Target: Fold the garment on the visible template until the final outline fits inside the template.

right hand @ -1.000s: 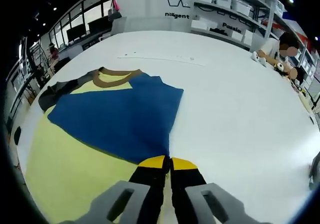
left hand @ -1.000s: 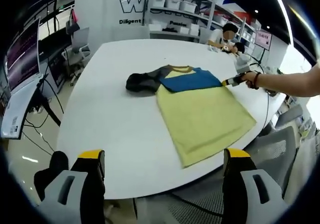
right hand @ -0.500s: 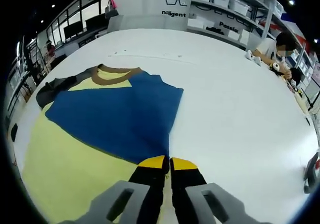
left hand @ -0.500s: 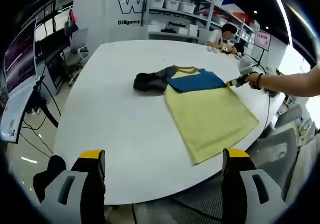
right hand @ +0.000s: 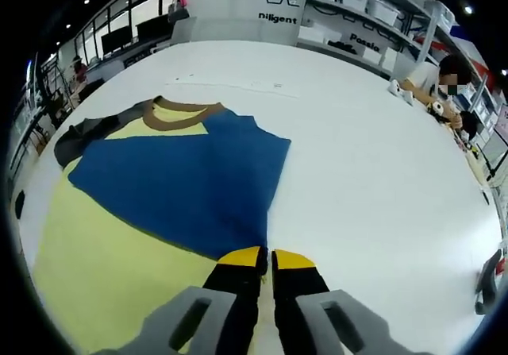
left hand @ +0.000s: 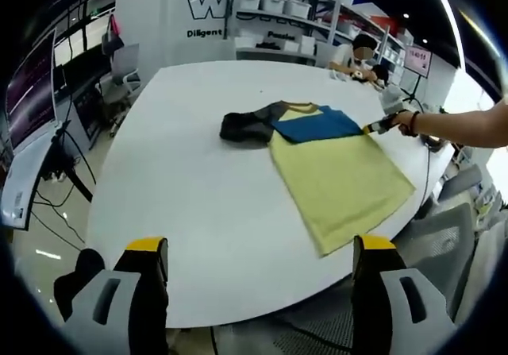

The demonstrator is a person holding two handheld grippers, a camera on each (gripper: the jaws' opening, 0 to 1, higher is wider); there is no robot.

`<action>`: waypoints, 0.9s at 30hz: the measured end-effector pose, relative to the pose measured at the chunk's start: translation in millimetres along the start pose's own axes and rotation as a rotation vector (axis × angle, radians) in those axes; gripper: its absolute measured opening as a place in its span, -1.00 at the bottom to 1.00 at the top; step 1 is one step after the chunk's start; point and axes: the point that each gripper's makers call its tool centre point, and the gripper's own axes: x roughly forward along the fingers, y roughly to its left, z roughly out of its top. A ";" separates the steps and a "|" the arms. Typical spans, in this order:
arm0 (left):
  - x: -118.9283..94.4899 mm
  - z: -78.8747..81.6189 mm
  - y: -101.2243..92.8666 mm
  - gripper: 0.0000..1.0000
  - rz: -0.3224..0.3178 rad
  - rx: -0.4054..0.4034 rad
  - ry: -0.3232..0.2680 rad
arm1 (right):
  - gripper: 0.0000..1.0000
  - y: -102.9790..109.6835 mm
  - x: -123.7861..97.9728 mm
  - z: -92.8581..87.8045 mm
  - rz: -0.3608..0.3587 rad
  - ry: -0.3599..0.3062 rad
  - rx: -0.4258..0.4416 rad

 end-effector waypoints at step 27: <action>7.9 21.4 -1.3 0.97 0.010 0.070 -0.030 | -0.04 169.6 -43.7 87.4 0.425 -0.177 0.225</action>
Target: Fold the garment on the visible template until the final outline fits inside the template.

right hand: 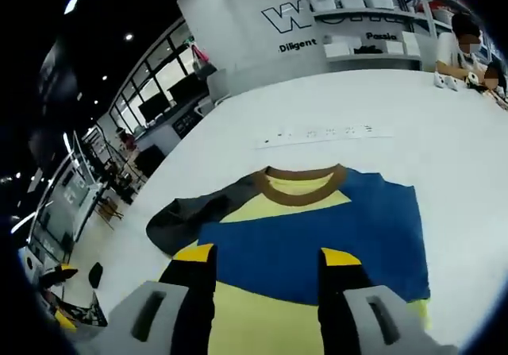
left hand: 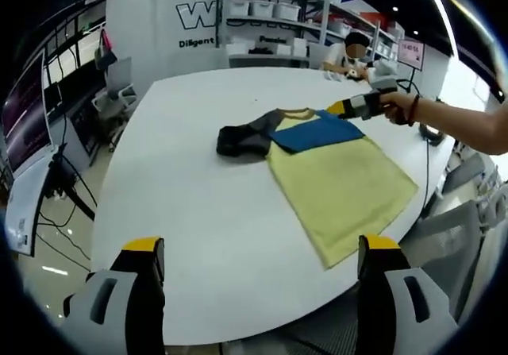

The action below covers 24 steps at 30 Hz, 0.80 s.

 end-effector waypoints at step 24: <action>-2.0 -6.0 7.1 0.95 0.023 -0.019 0.011 | -0.09 73.1 52.9 1.9 0.103 0.070 -0.085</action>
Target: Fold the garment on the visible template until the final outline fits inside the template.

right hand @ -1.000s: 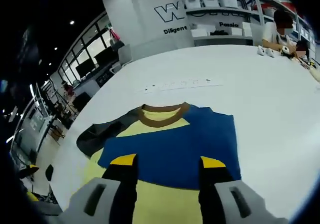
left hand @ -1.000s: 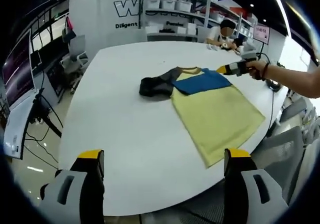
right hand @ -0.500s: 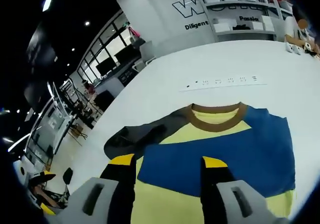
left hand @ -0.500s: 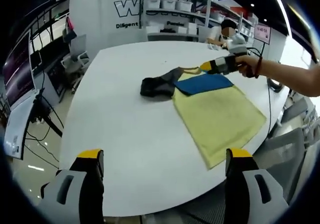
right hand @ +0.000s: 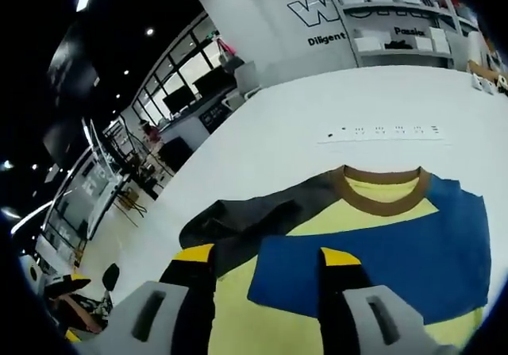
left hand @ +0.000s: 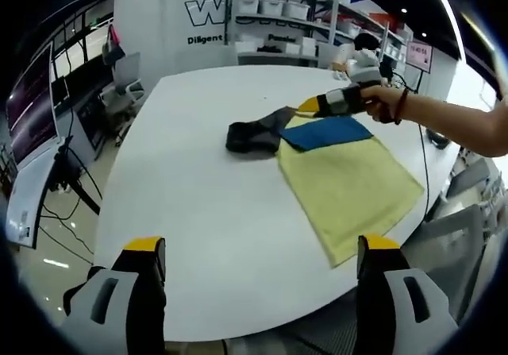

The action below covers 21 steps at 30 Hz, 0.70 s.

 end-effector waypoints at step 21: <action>-2.6 20.6 -5.0 0.91 -0.055 -0.015 -0.059 | 0.03 40.3 36.6 43.1 -0.005 0.096 0.032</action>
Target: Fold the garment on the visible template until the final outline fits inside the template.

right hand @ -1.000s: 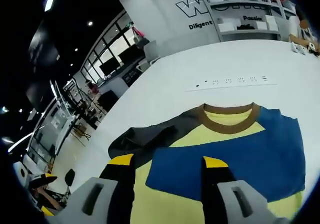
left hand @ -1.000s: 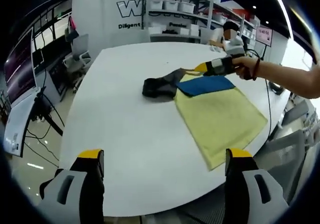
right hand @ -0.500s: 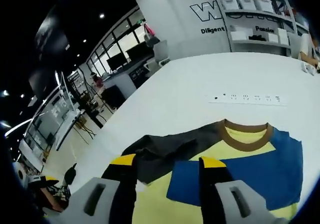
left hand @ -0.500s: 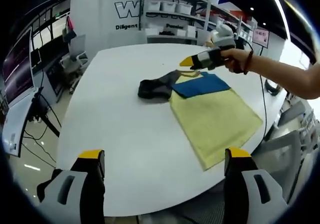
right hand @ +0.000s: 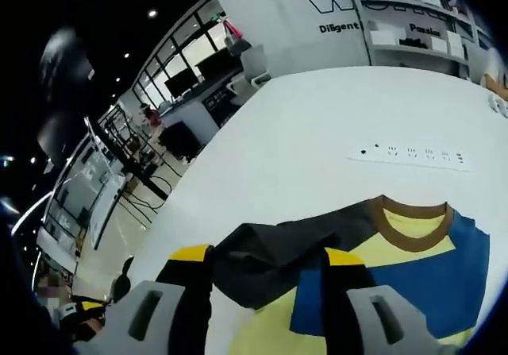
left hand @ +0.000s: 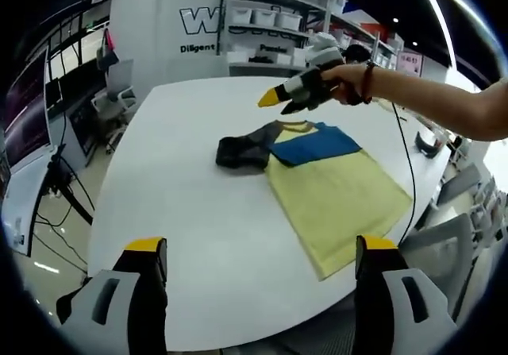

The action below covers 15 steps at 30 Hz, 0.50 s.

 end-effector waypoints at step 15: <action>18.2 0.1 -2.3 0.92 0.002 -0.012 0.017 | -0.11 -27.2 57.4 -26.1 -0.051 0.062 0.094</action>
